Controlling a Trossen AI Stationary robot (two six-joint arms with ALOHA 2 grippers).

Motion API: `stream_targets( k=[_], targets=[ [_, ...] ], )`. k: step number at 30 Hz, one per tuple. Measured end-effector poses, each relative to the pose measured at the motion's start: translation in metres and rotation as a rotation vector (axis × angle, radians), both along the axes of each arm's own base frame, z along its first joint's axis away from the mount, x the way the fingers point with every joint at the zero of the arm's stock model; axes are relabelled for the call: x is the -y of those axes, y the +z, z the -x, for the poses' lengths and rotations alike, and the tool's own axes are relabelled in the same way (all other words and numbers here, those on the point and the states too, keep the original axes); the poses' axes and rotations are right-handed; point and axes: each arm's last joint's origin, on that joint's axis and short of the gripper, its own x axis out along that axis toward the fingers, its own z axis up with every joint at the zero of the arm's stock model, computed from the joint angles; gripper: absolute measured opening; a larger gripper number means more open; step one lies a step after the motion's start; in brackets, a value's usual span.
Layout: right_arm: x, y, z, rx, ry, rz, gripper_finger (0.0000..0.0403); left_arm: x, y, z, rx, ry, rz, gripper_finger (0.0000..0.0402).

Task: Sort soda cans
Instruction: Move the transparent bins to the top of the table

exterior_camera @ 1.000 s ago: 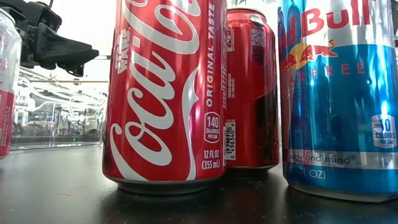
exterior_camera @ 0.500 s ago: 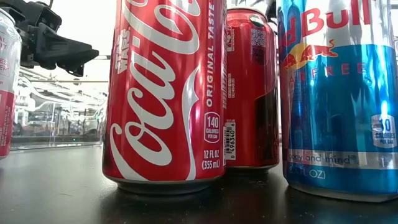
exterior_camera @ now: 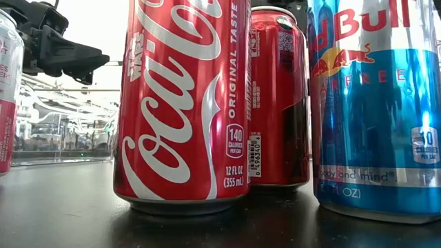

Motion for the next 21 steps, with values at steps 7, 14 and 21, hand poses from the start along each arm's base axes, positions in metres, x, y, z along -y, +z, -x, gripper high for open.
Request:
stream_targets(
  k=[7, 14, 21],
  targets=[
    [0.0005, -0.0018, -0.0035, 0.024, -0.052, 0.008, 0.0004, 0.0000, 0.0001, 0.0000, 0.001, 0.000, 0.000, 0.0121],
    [-0.0022, -0.0018, -0.0073, 0.062, -0.094, -0.006, 0.0003, 0.0000, 0.0000, 0.0000, 0.000, 0.000, 0.000, 0.0121],
    [-0.0044, -0.0015, -0.0084, 0.077, -0.120, 0.009, 0.0014, 0.0000, 0.0001, 0.0000, 0.001, 0.000, 0.000, 0.0121]
  ],
)
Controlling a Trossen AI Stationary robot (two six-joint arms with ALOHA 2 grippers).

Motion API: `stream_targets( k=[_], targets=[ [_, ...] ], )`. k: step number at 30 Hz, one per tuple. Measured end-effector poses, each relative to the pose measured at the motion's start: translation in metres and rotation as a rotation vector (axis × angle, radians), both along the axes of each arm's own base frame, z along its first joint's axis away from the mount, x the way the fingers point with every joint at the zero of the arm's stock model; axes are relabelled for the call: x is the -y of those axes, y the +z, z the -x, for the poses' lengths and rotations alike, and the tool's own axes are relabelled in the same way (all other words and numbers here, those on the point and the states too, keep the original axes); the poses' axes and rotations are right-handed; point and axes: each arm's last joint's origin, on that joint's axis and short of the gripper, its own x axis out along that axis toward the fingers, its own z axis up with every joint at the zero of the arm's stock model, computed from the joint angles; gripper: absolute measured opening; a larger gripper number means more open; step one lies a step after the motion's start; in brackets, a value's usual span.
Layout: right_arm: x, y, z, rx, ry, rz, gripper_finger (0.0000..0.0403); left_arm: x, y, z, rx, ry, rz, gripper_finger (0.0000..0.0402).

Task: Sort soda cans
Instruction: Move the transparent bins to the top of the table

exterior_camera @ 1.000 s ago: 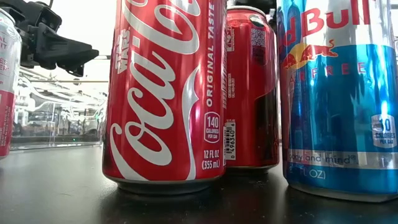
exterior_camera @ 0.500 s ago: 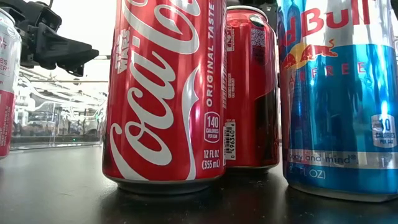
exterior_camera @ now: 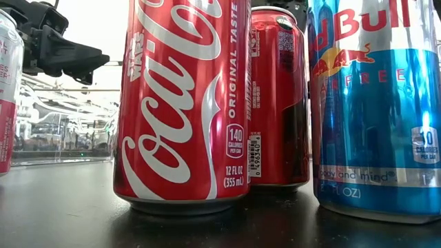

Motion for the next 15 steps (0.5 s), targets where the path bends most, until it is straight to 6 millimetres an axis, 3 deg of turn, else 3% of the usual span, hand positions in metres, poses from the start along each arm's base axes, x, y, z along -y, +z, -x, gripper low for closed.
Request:
stream_targets(
  k=[15],
  targets=[
    [0.0024, 0.0005, -0.0016, 0.014, 0.036, 0.020, 0.0059, 0.0000, 0.0000, 0.0000, 0.000, 0.000, 0.000, 0.0121]
  ],
)
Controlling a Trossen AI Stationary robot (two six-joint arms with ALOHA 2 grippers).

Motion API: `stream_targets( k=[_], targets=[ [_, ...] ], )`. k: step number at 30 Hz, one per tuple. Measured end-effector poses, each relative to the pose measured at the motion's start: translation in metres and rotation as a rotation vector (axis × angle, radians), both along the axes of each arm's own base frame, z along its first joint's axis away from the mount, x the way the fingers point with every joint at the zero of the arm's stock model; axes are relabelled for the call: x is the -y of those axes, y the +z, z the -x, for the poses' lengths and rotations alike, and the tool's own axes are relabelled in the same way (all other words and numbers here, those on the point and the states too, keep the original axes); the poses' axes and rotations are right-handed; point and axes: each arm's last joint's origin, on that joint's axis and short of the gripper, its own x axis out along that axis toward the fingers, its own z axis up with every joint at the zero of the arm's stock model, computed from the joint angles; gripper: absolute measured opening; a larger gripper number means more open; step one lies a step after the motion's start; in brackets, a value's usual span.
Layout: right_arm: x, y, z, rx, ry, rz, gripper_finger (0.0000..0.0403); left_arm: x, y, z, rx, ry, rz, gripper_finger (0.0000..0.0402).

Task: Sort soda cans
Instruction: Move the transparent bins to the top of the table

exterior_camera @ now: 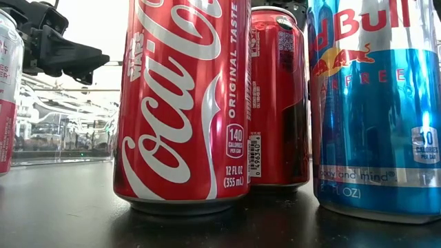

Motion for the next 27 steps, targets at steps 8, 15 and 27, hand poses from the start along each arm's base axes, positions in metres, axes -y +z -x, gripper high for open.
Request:
stream_targets(
  k=[8, 15, 27],
  targets=[
    [0.011, 0.002, -0.005, 0.055, -0.016, 0.024, 0.0075, 0.000, 0.000, 0.000, 0.000, 0.000, 0.000, 0.0121],
    [0.011, 0.001, -0.001, 0.013, -0.002, 0.024, 0.0073, 0.000, 0.000, 0.000, 0.000, 0.000, 0.000, 0.0121],
    [0.017, -0.007, -0.010, 0.045, -0.032, 0.118, 0.0003, 0.000, 0.000, 0.000, 0.000, 0.001, 0.000, 0.0121]
  ],
)
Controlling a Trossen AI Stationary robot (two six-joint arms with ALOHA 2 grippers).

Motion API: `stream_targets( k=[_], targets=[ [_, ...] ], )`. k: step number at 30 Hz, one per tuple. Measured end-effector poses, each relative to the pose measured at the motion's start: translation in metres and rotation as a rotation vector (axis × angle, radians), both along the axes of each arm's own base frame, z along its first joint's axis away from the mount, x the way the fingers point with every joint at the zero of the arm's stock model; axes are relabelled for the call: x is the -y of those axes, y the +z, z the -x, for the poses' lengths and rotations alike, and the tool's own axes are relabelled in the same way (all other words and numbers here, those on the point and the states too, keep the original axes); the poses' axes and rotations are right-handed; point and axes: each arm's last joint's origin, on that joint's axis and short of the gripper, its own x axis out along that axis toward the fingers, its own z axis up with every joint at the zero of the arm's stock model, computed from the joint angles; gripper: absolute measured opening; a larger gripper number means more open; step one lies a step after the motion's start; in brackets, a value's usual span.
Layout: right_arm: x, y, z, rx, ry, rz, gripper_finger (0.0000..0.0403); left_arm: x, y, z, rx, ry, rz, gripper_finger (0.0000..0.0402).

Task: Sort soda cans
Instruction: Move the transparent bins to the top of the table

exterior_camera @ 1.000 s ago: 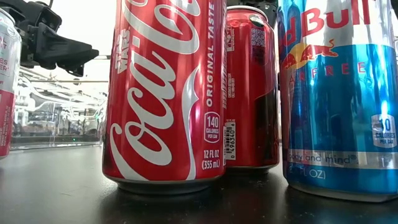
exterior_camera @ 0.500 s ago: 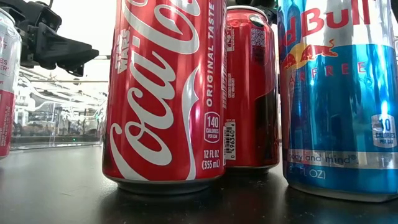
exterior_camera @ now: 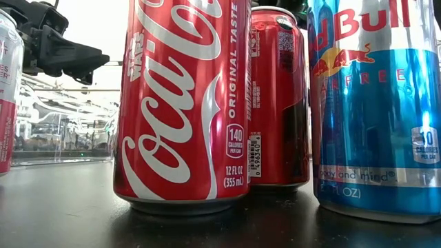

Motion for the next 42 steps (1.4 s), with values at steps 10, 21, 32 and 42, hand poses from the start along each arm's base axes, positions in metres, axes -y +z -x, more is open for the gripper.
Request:
stream_targets(
  k=[10, 21, 32, 42],
  targets=[
    [0.035, -0.001, 0.002, -0.011, -0.041, 0.024, 0.0001, 0.000, 0.000, 0.000, 0.000, -0.001, 0.000, 0.0121],
    [0.061, -0.001, 0.007, -0.033, -0.047, 0.018, 0.0000, 0.000, 0.000, 0.000, 0.000, -0.001, 0.000, 0.0121],
    [0.070, 0.007, 0.008, -0.043, -0.046, 0.010, 0.0000, 0.000, 0.000, 0.000, 0.000, 0.000, 0.000, 0.0121],
    [0.071, 0.016, 0.005, -0.055, -0.028, 0.037, 0.0007, 0.000, 0.000, 0.000, 0.000, -0.001, 0.000, 0.0121]
  ],
)
